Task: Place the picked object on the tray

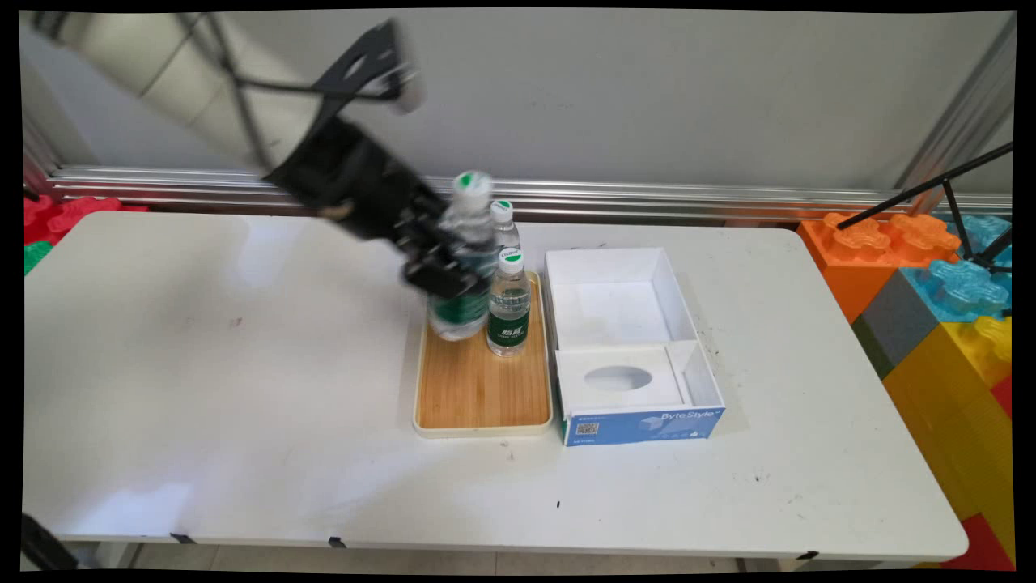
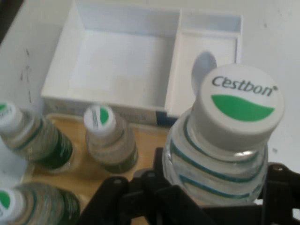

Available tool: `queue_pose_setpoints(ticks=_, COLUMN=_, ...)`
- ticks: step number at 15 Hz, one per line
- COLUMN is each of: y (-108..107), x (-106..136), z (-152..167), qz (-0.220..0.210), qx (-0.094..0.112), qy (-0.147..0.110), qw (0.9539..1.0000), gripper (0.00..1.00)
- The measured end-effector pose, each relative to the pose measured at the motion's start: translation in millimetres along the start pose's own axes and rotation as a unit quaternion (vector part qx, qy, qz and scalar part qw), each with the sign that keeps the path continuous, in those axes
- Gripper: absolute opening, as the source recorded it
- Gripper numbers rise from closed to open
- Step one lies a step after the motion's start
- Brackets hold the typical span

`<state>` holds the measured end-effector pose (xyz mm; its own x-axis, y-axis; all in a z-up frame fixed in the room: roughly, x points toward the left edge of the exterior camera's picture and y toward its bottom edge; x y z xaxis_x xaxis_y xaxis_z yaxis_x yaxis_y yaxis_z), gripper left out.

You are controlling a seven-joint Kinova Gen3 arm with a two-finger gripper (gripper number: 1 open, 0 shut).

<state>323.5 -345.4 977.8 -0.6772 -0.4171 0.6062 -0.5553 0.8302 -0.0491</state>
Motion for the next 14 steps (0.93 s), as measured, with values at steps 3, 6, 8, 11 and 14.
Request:
queue_pose_setpoints(ticks=3, y=-5, x=-32, z=1, qz=0.012, qx=-0.010, qy=0.005, qw=0.9999, gripper=0.00)
queue_pose_setpoints(ticks=6, y=-8, x=-56, z=16, qz=0.026, qx=-0.020, qy=0.020, qw=0.9993, gripper=0.00)
queue_pose_setpoints(ticks=8, y=-12, x=-68, z=30, qz=0.039, qx=-0.027, qy=0.032, qw=0.9984, gripper=0.00)
queue_pose_setpoints(ticks=11, y=-19, x=-82, z=49, qz=0.056, qx=-0.034, qy=0.044, qw=0.9969, gripper=0.00)
queue_pose_setpoints(ticks=14, y=-29, x=-98, z=68, qz=0.068, qx=-0.042, qy=0.055, qw=0.9953, gripper=0.00)
